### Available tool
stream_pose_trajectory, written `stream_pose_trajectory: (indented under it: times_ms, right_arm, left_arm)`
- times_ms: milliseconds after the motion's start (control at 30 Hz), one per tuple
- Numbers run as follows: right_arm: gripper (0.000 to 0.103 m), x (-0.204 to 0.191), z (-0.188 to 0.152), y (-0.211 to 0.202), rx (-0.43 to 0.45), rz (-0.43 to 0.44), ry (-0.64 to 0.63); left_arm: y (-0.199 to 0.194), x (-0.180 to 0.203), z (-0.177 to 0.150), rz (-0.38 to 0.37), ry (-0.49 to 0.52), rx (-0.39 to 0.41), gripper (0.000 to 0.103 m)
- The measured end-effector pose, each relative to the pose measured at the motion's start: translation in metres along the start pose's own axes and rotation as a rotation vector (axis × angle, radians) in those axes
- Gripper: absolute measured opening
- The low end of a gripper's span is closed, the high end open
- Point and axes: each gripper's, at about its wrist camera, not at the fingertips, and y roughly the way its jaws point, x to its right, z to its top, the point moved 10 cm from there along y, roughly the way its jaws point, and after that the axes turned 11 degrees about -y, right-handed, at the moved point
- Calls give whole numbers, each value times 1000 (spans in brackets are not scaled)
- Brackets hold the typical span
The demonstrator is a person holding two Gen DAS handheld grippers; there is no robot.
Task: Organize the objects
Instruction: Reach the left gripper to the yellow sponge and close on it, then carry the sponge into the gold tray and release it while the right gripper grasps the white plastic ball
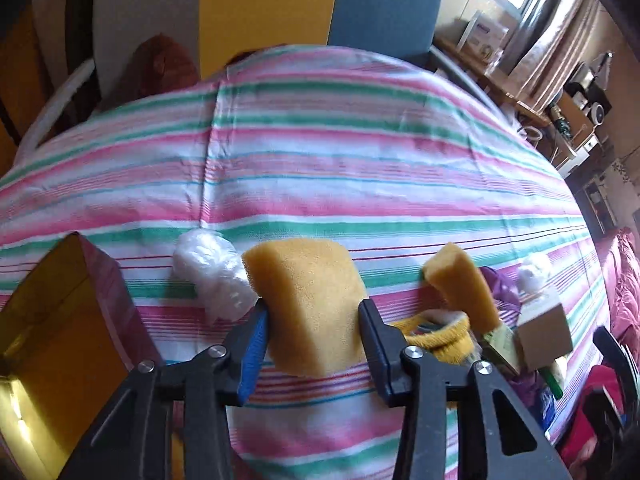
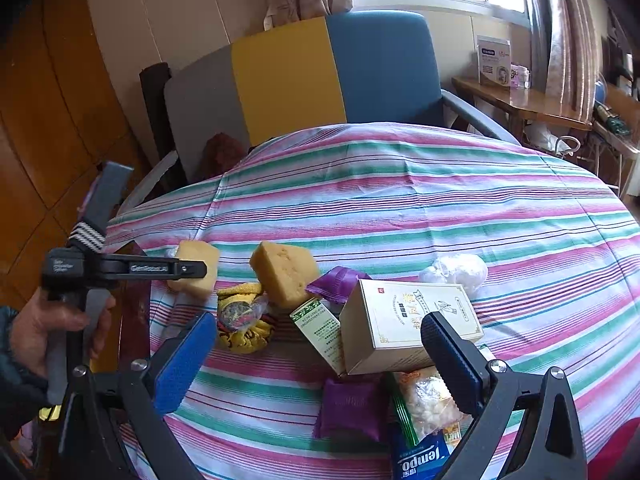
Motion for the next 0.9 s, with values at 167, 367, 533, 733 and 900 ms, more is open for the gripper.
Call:
stream_pose_trajectory:
  times_ms: [167,367,533,733,900]
  right_arm:
    - [103,-3,-1,0,-7,-2,-12]
    - [98,-28,-3,12,-67,58,-51]
    - [78,-76,26,33,-94,176,-77]
    - [73,-141,56,101,-201,260,-207]
    - [72,-178,64,158,-306,286,-297]
  left_arm:
    - [-63,-19,-16,-60,0,105,45]
    - [-119,-82,-38,-52,-61,177,45]
    - [-137,-135,-67,-28,-138,194,45]
    - [-151,-176,-95,-26,-199,211,45]
    - [-151,-205,-99,1,-257,214,45]
